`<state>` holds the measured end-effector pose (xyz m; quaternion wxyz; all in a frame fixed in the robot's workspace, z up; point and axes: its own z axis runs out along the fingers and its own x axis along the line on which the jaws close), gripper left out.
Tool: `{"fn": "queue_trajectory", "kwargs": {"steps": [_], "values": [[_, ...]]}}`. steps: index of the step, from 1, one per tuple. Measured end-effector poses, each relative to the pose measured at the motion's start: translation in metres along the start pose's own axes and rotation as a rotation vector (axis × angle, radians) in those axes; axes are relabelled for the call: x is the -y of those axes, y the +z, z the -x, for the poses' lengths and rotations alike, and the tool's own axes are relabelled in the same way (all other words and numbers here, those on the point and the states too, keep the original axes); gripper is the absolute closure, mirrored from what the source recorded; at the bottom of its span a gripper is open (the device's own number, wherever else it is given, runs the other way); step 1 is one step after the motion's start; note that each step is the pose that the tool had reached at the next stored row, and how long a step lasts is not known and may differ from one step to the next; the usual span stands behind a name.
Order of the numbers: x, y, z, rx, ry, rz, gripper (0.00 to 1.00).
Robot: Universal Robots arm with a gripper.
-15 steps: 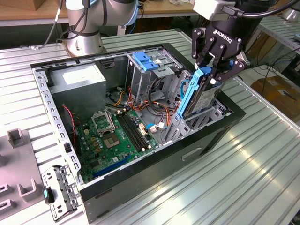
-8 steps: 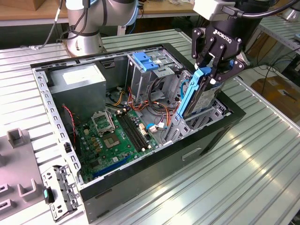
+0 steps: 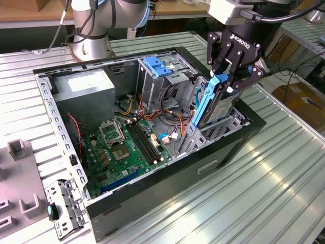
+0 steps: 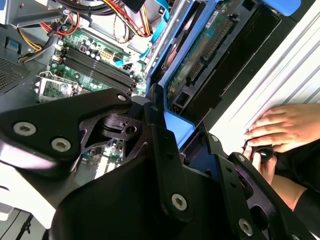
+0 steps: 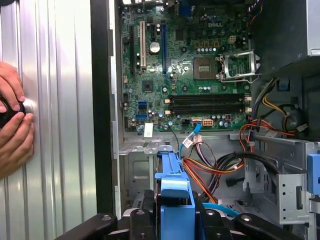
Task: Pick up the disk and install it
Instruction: 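Insert the disk into the insertion slot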
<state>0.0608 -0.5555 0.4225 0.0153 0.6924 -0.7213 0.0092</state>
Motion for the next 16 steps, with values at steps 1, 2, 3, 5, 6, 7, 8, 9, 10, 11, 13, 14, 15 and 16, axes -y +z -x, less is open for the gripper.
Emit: {"fn": "queue_trajectory", "kwargs": {"steps": [1, 2, 3, 5, 6, 7, 8, 9, 10, 11, 13, 14, 15, 16], "values": [[0.0, 0.0022, 0.0001, 0.0001, 0.0, 0.0, 0.63], [0.0, 0.0041, 0.0002, -0.0001, 0.0, 0.0, 0.63], [0.0001, 0.0062, 0.0002, -0.0002, 0.0, 0.0, 0.63], [0.0001, 0.01, 0.0003, 0.0, 0.0, 0.0, 0.63], [0.0001, 0.0109, 0.0004, -0.0001, 0.0, -0.0001, 0.63], [0.0001, 0.0115, 0.0004, -0.0001, 0.0, 0.0, 0.63], [0.0001, 0.0116, 0.0004, -0.0002, 0.0, -0.0001, 0.63], [0.0001, 0.0116, 0.0004, -0.0003, 0.0, -0.0001, 0.63], [0.0001, 0.0116, 0.0004, -0.0002, 0.0, -0.0002, 0.63], [0.0001, 0.0116, 0.0004, -0.0002, 0.0, -0.0003, 0.63], [0.0001, 0.0116, 0.0004, -0.0002, 0.0, -0.0003, 0.63], [0.0001, 0.0117, 0.0004, -0.0001, 0.0, -0.0003, 0.63], [0.0001, 0.0117, 0.0004, -0.0001, 0.0, -0.0005, 0.63], [0.0001, 0.0117, 0.0004, -0.0001, 0.0, -0.0005, 0.62]]}}
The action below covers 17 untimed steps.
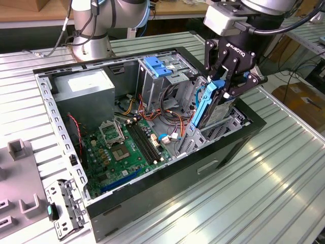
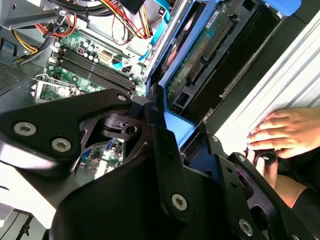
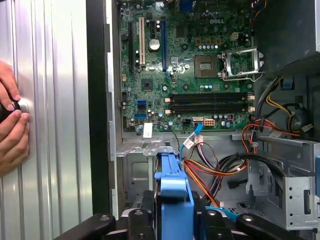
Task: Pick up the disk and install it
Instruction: 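Insert the disk into the insertion slot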
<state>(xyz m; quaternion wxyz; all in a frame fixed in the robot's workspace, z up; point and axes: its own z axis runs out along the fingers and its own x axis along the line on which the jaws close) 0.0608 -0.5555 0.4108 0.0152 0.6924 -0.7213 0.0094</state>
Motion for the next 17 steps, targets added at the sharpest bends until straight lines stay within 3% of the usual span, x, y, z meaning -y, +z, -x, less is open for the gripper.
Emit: {"fn": "queue_trajectory", "kwargs": {"steps": [1, 2, 9, 13, 17], "values": [[0.0, 0.0011, 0.0, 0.0002, 0.0, -0.0001, 0.62], [0.0, 0.0028, 0.0001, 0.0006, 0.0, -0.0002, 0.56], [0.0001, 0.0182, 0.0005, 0.0, 0.0, -0.0002, 0.57], [0.0002, 0.0259, 0.0007, 0.0002, 0.0, -0.0002, 0.82], [0.0002, 0.0337, 0.0009, 0.0001, 0.0, -0.0002, 0.89]]}}
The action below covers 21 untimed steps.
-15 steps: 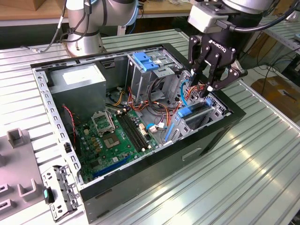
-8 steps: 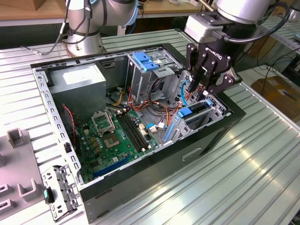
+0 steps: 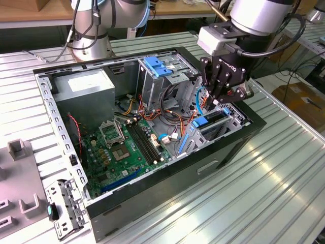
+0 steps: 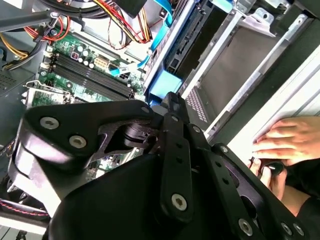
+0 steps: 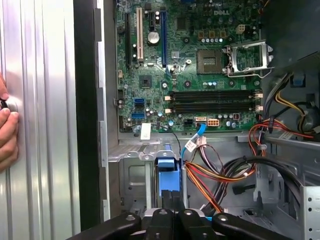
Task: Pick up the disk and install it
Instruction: 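Insert the disk into the insertion slot, then insert the first disk wire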
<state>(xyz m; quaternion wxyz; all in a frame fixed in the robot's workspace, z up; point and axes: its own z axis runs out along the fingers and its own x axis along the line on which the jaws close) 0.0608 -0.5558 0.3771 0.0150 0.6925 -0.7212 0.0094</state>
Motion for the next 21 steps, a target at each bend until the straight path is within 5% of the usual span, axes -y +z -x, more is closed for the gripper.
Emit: {"fn": "queue_trajectory", "kwargs": {"steps": [6, 21], "values": [[0.0001, 0.0106, 0.0003, -0.0001, 0.0, 0.0, 0.89], [0.0004, 0.0111, 0.0004, 0.0, 0.0, 0.0, 0.89]]}}
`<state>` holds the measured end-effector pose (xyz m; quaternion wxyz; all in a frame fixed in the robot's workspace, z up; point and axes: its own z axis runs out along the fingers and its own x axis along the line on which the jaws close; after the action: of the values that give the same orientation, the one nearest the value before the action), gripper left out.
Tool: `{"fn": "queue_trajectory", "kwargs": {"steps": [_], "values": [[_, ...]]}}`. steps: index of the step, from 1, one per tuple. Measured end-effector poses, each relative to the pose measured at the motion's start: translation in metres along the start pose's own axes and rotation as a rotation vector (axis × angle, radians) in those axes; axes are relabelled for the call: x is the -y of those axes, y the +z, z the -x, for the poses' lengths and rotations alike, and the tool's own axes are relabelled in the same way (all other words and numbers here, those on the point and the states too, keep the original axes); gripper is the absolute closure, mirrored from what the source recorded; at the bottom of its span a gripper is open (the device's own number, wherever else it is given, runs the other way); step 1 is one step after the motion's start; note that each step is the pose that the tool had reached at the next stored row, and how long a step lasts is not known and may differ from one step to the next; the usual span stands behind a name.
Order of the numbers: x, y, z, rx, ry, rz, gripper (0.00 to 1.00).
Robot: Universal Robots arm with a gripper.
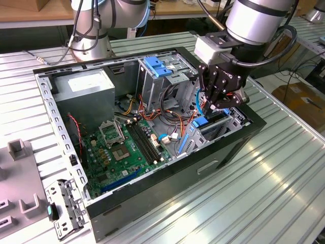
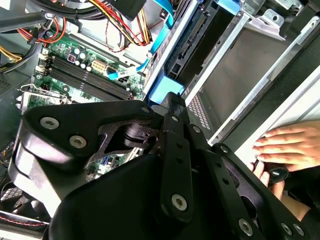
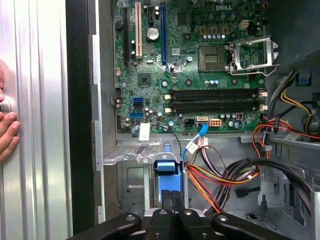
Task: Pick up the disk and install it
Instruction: 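Insert the first disk wire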
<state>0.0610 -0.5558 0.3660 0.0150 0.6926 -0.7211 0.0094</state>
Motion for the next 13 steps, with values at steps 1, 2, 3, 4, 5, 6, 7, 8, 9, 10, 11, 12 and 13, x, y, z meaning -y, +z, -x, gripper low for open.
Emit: {"fn": "queue_trajectory", "kwargs": {"steps": [1, 2, 3, 4, 5, 6, 7, 8, 9, 10, 11, 12, 13], "values": [[0.0006, 0.0, 0.0, 0.0, 0.0, 0.0, 0.89], [0.0018, 0.0, 0.0, 0.0, -0.001, 0.0, 0.89], [0.0033, 0.0, 0.0001, 0.0001, -0.001, -0.0001, 0.89], [0.0062, -0.0001, 0.0002, -0.0001, -0.003, -0.0001, 0.89], [0.011, 0.0001, 0.0004, 0.0, -0.006, -0.0002, 0.89], [0.0138, 0.0001, 0.0006, 0.0, -0.009, -0.0003, 0.89], [0.0163, 0.0001, 0.0007, -0.0001, -0.013, -0.0005, 0.89], [0.018, 0.0002, 0.0008, -0.0001, -0.021, -0.0007, 0.89], [0.0185, 0.0002, 0.0009, -0.0003, -0.035, -0.0012, 0.89], [0.0186, 0.0003, 0.0008, -0.0006, -0.058, -0.0019, 0.89], [0.0187, 0.0003, 0.0008, -0.0007, -0.077, -0.0026, 0.89], [0.0188, 0.0004, 0.0008, -0.0008, -0.098, -0.0033, 0.89], [0.0188, 0.0002, 0.0008, -0.0007, -0.102, -0.0036, 0.89]]}}
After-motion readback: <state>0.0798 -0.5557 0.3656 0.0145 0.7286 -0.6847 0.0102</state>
